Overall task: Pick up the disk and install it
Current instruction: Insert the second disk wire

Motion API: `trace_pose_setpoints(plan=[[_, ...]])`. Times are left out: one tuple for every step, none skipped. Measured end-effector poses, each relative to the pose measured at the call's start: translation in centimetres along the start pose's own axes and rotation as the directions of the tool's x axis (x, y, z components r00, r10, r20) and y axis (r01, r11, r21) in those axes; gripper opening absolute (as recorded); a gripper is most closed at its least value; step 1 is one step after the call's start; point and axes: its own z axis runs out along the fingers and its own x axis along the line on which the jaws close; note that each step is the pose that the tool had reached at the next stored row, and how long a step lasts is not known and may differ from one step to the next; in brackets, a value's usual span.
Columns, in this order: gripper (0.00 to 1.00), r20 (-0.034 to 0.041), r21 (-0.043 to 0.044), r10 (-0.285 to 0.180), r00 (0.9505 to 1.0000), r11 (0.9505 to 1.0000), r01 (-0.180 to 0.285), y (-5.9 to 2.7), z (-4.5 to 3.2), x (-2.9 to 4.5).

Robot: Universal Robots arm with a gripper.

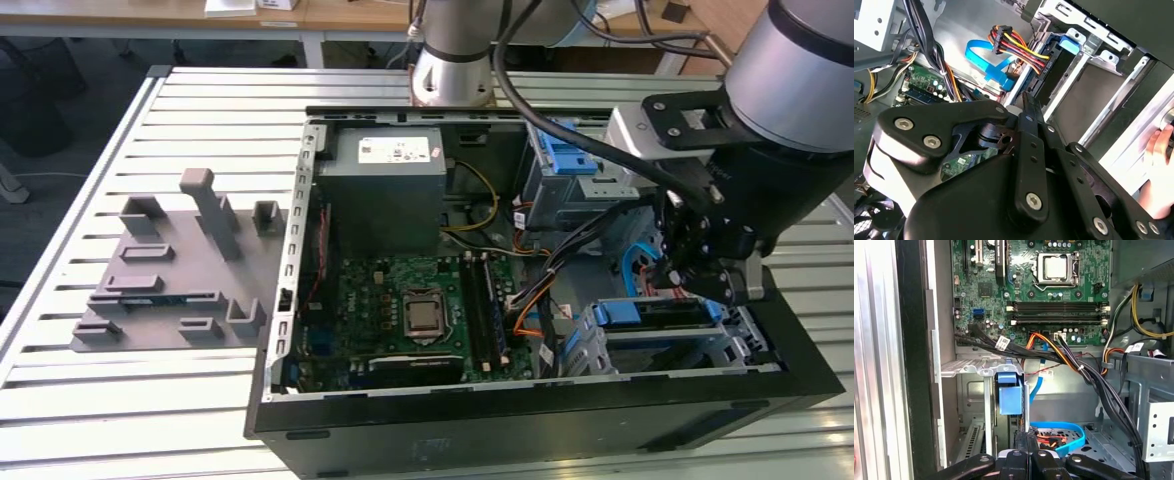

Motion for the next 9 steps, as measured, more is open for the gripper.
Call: trace_pose_setpoints(plan=[[0.11, 0.0, -0.0013, 0.0, 1.0, 1.0, 0.0, 0.0, -0.05, 0.0], [0.11, 0.0002, -0.003, 0.0, 1.0, 1.0, 0.0, -0.01, -0.07, 0.0], [0.11, 0.0003, -0.0059, 0.0, 1.0, 1.0, 0.0, -0.03, -0.08, -0.01], [0.11, 0.0001, -0.0089, 0.0, 1.0, 1.0, 0.0, -0.04, -0.08, -0.02], [0.11, -0.0003, -0.0133, 0.001, 1.0, 0.9999, -0.001, -0.06, -0.09, -0.02], [0.11, -0.0006, -0.0176, 0.001, 1.0, 0.9998, -0.001, -0.09, -0.1, -0.03], [0.11, -0.0007, -0.0216, 0.001, 1.0, 0.9998, -0.001, -0.11, -0.1, -0.03], [0.11, -0.0009, -0.0248, 0.001, 1.0, 0.9997, -0.001, -0.13, -0.1, -0.04], [0.11, -0.0008, -0.027, 0.001, 1.0, 0.9996, -0.001, -0.15, -0.09, -0.05]])
